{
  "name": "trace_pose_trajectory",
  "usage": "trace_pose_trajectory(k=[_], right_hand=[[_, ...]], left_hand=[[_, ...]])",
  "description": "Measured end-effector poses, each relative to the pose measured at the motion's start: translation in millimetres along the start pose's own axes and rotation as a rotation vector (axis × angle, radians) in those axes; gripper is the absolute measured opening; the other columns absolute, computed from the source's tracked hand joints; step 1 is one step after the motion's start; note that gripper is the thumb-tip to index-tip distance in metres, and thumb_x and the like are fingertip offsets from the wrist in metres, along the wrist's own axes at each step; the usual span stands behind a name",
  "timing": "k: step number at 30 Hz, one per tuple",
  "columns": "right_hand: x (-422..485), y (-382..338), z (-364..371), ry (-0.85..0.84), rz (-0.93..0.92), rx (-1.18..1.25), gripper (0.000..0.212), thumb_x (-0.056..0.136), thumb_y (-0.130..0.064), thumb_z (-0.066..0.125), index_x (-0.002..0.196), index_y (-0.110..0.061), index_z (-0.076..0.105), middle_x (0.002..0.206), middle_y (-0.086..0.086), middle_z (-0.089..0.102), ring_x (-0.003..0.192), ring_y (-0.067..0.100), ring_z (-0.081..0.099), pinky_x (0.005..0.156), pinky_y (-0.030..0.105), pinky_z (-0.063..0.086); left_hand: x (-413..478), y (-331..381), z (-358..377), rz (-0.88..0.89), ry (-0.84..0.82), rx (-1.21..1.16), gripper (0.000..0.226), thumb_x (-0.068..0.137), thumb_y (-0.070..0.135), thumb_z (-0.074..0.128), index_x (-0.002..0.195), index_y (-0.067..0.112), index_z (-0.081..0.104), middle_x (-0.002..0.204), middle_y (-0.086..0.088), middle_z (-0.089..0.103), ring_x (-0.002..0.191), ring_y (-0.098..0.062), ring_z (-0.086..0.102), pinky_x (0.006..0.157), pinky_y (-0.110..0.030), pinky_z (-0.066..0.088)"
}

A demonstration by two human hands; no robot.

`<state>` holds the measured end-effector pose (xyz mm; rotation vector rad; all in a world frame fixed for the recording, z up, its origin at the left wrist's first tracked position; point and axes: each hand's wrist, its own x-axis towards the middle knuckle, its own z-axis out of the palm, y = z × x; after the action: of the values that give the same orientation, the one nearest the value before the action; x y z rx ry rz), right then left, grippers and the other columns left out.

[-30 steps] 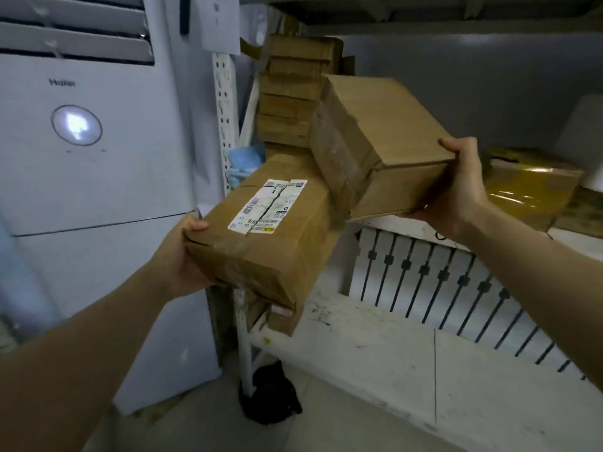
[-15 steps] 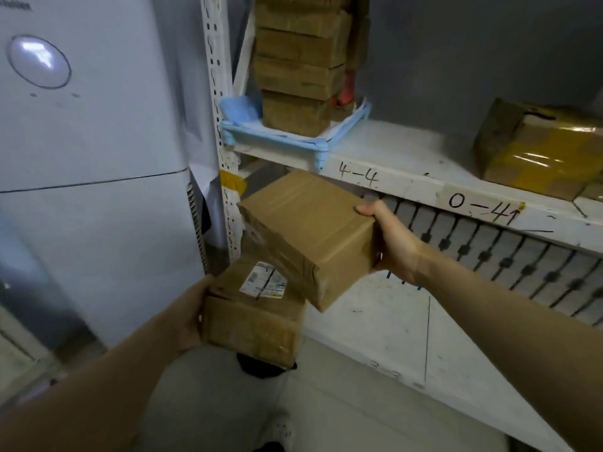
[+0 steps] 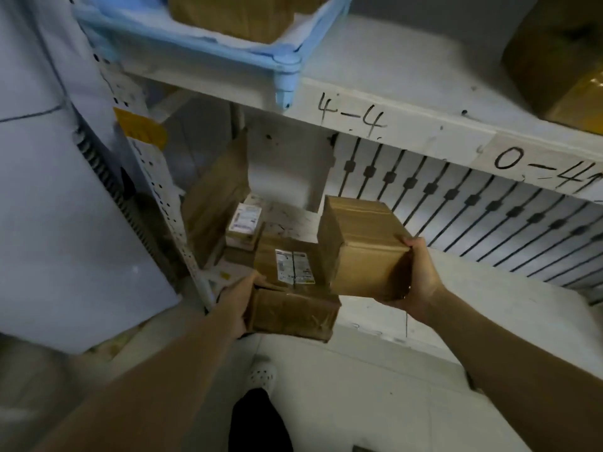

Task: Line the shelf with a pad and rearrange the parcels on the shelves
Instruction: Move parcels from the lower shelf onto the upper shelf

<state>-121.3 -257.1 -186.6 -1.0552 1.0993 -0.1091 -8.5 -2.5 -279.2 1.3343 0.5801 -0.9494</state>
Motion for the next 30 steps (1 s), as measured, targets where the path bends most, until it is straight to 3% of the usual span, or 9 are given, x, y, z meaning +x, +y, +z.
trace_pose_trajectory(k=[3,9,14,18,22,24,26,27,30], right_hand=[[33.2,12.5,9.6,0.047,0.053,0.077,0.067,0.081,-0.062,0.06,0.137,-0.03,0.045,0.129,0.011,0.055,0.116,0.036,0.055,0.095,0.058,0.052],[95.4,30.3,39.1,0.094,0.128,0.175,0.066,0.083,-0.061,0.062,0.136,-0.028,0.042,0.126,0.013,0.055,0.116,0.038,0.054,0.096,0.059,0.052],[130.8,35.2,50.4,0.141,0.14,0.169,0.063,0.085,-0.059,0.062,0.135,-0.026,0.041,0.122,0.013,0.055,0.111,0.036,0.055,0.098,0.059,0.051],[151.3,38.2,55.0,0.166,0.14,0.169,0.063,0.085,-0.057,0.062,0.136,-0.026,0.041,0.128,0.013,0.053,0.116,0.037,0.054,0.097,0.06,0.052],[165.8,43.0,60.8,0.153,0.125,0.173,0.058,0.088,-0.055,0.062,0.134,-0.026,0.041,0.121,0.012,0.054,0.114,0.036,0.055,0.097,0.059,0.052],[171.0,47.1,63.1,0.146,0.127,0.171,0.057,0.088,-0.054,0.062,0.132,-0.026,0.042,0.117,0.011,0.055,0.113,0.036,0.056,0.096,0.059,0.053],[174.4,52.6,65.1,0.137,0.142,0.164,0.057,0.087,-0.055,0.062,0.132,-0.026,0.042,0.118,0.011,0.055,0.114,0.036,0.056,0.096,0.059,0.053],[174.6,55.6,66.7,0.137,0.15,0.16,0.058,0.087,-0.055,0.063,0.132,-0.026,0.042,0.119,0.012,0.055,0.115,0.036,0.056,0.096,0.059,0.054],[177.1,65.7,68.5,0.14,0.172,0.162,0.058,0.087,-0.055,0.063,0.133,-0.026,0.042,0.124,0.013,0.056,0.116,0.036,0.056,0.096,0.058,0.054]], left_hand=[[33.5,5.1,10.2,0.026,0.022,0.006,0.049,0.08,0.042,0.073,0.12,0.015,0.064,0.112,-0.015,0.071,0.103,-0.036,0.068,0.09,-0.058,0.055],[100.5,27.5,32.5,0.048,0.013,-0.031,0.027,0.085,0.028,0.068,0.11,0.018,0.064,0.11,-0.017,0.07,0.096,-0.037,0.067,0.08,-0.051,0.058],[155.9,37.0,42.0,0.049,0.042,-0.058,0.053,0.085,0.033,0.068,0.132,0.013,0.055,0.116,-0.016,0.067,0.092,-0.033,0.066,0.067,-0.041,0.057],[178.4,45.6,45.1,0.121,-0.036,-0.031,0.041,0.095,0.029,0.059,0.133,0.018,0.053,0.116,-0.011,0.066,0.09,-0.026,0.064,0.062,-0.036,0.054],[210.1,46.9,40.5,0.159,0.02,0.058,0.031,0.097,0.025,0.053,0.128,0.024,0.056,0.123,-0.007,0.064,0.105,-0.028,0.062,0.073,-0.039,0.053],[221.4,45.0,38.8,0.215,0.069,0.045,0.019,0.102,0.015,0.045,0.115,0.018,0.059,0.108,-0.004,0.064,0.095,-0.024,0.063,0.069,-0.033,0.055],[224.9,40.1,38.6,0.215,0.077,-0.019,0.019,0.106,0.013,0.039,0.103,0.011,0.058,0.111,-0.017,0.062,0.085,-0.018,0.059,0.082,-0.027,0.054],[228.4,35.8,37.8,0.19,0.114,-0.009,0.02,0.107,0.012,0.038,0.109,0.007,0.058,0.132,-0.024,0.052,0.093,-0.022,0.061,0.096,-0.029,0.049],[236.5,20.4,35.4,0.086,0.253,0.201,0.044,0.103,0.013,0.047,0.146,0.004,0.043,0.145,-0.02,0.05,0.133,-0.037,0.048,0.108,-0.038,0.039]])
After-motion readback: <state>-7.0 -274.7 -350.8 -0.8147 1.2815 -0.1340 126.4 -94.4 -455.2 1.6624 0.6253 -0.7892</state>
